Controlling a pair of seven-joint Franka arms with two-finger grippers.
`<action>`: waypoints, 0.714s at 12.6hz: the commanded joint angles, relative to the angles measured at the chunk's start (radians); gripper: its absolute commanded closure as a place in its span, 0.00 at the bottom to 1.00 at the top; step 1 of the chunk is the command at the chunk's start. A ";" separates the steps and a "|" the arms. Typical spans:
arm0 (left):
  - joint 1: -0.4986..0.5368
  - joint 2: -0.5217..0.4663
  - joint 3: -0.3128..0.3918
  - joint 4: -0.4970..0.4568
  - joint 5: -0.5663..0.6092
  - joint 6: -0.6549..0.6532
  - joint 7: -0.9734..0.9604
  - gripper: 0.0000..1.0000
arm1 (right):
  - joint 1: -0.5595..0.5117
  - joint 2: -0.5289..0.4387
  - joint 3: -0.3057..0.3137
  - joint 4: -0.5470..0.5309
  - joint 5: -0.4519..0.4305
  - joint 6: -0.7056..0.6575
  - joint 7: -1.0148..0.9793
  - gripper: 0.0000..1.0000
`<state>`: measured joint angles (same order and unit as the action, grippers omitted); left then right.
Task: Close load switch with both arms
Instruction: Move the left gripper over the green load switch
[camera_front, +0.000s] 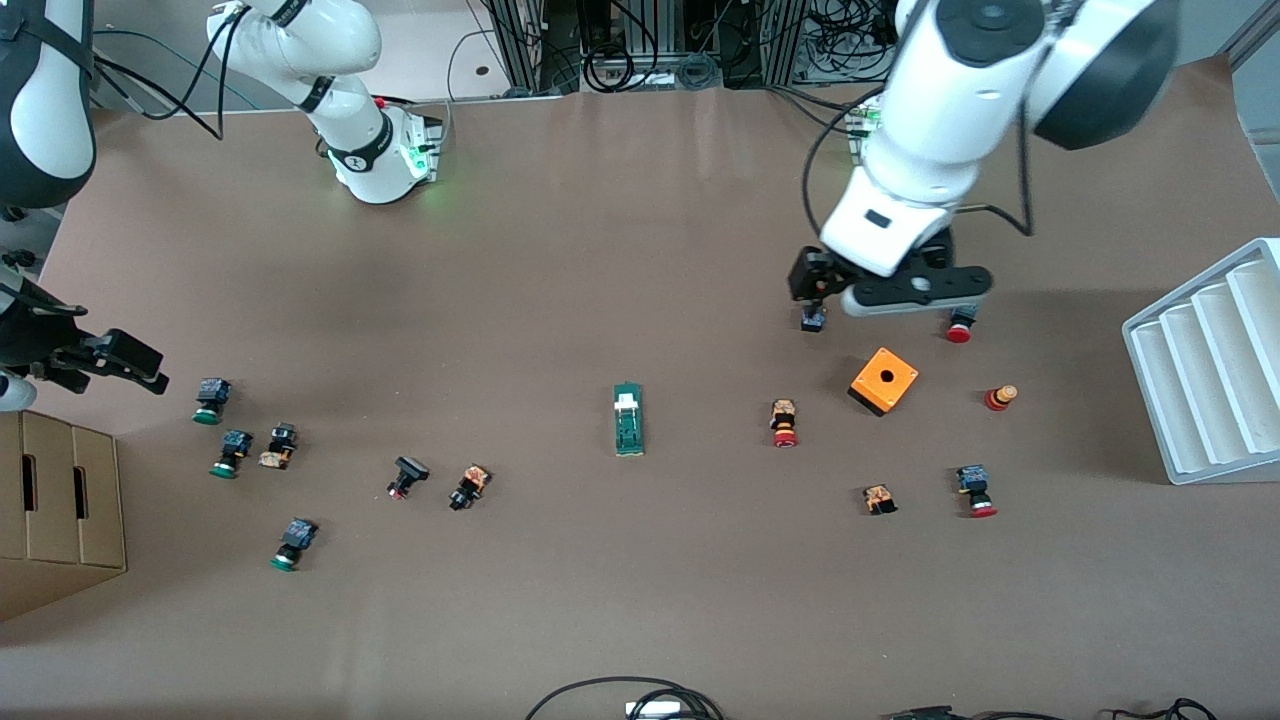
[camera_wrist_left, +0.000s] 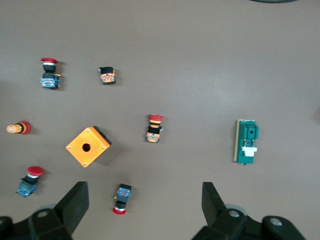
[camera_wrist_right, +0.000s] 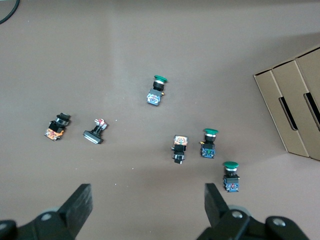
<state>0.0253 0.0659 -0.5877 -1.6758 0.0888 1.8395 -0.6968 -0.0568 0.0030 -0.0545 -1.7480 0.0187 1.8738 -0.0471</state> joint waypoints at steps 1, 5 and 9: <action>0.002 0.038 -0.053 0.010 0.054 0.059 -0.128 0.00 | -0.001 -0.002 -0.001 0.001 -0.009 0.007 -0.016 0.00; 0.002 0.126 -0.162 0.007 0.227 0.167 -0.395 0.00 | 0.005 -0.003 0.002 -0.001 -0.011 0.007 -0.017 0.00; 0.001 0.239 -0.273 0.010 0.472 0.220 -0.671 0.00 | 0.003 -0.002 0.002 0.001 -0.014 0.005 -0.017 0.00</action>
<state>0.0208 0.2464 -0.8140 -1.6819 0.4677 2.0299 -1.2543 -0.0562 0.0030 -0.0494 -1.7480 0.0187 1.8738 -0.0485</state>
